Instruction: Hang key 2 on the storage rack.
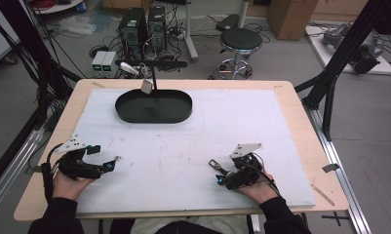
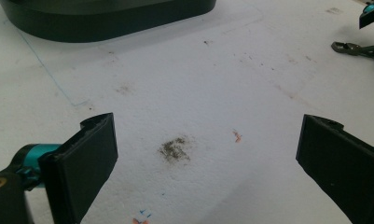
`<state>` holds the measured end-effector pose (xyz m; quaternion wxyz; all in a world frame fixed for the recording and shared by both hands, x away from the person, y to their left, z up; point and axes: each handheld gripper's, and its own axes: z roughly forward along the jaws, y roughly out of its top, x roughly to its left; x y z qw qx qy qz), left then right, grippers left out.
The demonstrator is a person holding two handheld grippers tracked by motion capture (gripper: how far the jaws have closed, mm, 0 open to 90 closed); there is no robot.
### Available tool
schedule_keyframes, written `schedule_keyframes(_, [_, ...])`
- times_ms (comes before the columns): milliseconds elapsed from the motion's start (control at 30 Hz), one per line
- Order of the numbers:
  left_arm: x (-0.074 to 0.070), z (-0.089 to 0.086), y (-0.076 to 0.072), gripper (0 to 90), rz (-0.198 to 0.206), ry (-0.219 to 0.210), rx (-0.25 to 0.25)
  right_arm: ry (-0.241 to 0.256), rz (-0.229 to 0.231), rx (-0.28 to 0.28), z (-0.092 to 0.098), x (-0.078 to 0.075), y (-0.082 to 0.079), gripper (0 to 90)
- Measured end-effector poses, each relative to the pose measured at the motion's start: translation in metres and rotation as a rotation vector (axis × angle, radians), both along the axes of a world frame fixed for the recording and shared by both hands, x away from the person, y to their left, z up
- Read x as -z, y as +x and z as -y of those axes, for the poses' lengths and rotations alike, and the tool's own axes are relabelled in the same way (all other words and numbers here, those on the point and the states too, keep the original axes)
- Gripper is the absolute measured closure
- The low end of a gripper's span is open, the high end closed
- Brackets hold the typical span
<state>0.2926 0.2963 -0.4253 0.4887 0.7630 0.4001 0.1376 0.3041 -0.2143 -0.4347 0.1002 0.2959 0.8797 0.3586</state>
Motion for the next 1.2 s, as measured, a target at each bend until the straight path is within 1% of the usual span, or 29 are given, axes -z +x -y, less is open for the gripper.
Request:
schedule_keyframes(67, [0.0, 0.0, 0.0, 5.8, 0.0, 0.003, 0.001, -0.018, -0.003, -0.005, -0.002, 0.001, 0.0, 7.9])
schedule_keyframes(100, [0.0, 0.0, 0.0, 5.8, -0.001, 0.005, 0.003, -0.02, -0.003, -0.013, -0.003, 0.001, -0.001, 10.8])
schedule_keyframes(133, [0.0, 0.001, 0.0, 5.8, -0.001, 0.002, 0.001, -0.018, -0.002, -0.029, -0.004, 0.001, -0.001, 16.3])
schedule_keyframes(167, [0.0, 0.001, 0.0, 5.8, -0.002, 0.004, 0.002, -0.019, 0.002, -0.032, -0.005, 0.0, -0.002, 17.1])
schedule_keyframes(200, [0.0, 0.001, 0.0, 5.8, -0.002, 0.006, 0.003, -0.032, 0.013, -0.025, -0.006, 0.0, -0.003, 19.0])
schedule_keyframes(267, [0.0, 0.001, 0.0, 5.8, -0.001, 0.007, 0.005, -0.054, 0.027, -0.033, -0.008, 0.0, -0.004, 27.9])
schedule_keyframes(333, [0.0, 0.001, -0.001, 5.8, 0.002, 0.007, 0.006, -0.066, 0.035, -0.03, -0.01, -0.001, -0.005, 30.3])
schedule_keyframes(433, [0.0, 0.0, -0.001, 5.8, 0.012, 0.004, -0.002, -0.065, 0.037, -0.029, -0.01, -0.003, -0.006, 37.1])
schedule_keyframes(500, [0.0, 0.0, -0.001, 5.8, 0.013, 0.003, -0.002, -0.07, 0.053, -0.023, -0.011, -0.004, -0.007, 41.4])
schedule_keyframes(567, [0.0, 0.0, -0.001, 5.8, 0.014, 0.001, -0.003, -0.073, 0.056, -0.015, -0.011, -0.005, -0.008, 46.5])
schedule_keyframes(633, [0.0, 0.0, -0.001, 5.8, 0.015, 0.004, -0.004, -0.074, 0.051, -0.011, -0.011, -0.005, -0.008, 49.4])
schedule_keyframes(667, [0.0, 0.0, -0.001, 5.8, 0.015, 0.002, -0.004, -0.074, 0.031, -0.006, -0.011, -0.005, -0.007, 51.2])
schedule_keyframes(800, [0.0, 0.0, -0.001, 5.8, 0.015, 0.004, -0.003, -0.098, 0.001, 0.011, -0.013, -0.002, -0.006, 61.1])
schedule_keyframes(867, [0.0, 0.0, -0.001, 5.8, 0.013, 0.004, 0.002, -0.113, 0.002, 0.006, -0.014, -0.001, -0.006, 67.7])
schedule_keyframes(933, [0.0, 0.001, -0.001, 5.8, 0.014, 0.003, 0.005, -0.114, -0.014, 0.01, -0.016, -0.001, -0.007, 72.3])
schedule_keyframes(1000, [0.0, 0.001, -0.001, 5.8, 0.012, 0.004, 0.007, -0.112, -0.026, 0.02, -0.017, -0.002, -0.007, 79.5])
schedule_keyframes(1133, [0.0, 0.001, -0.001, 5.8, 0.015, 0.004, 0.007, -0.091, -0.05, 0.03, -0.016, -0.001, -0.005, 82.4])
schedule_keyframes(1200, [0.0, 0.001, -0.001, 5.8, 0.013, 0.002, 0.008, -0.09, -0.048, 0.029, -0.015, -0.001, -0.005, 83.5])
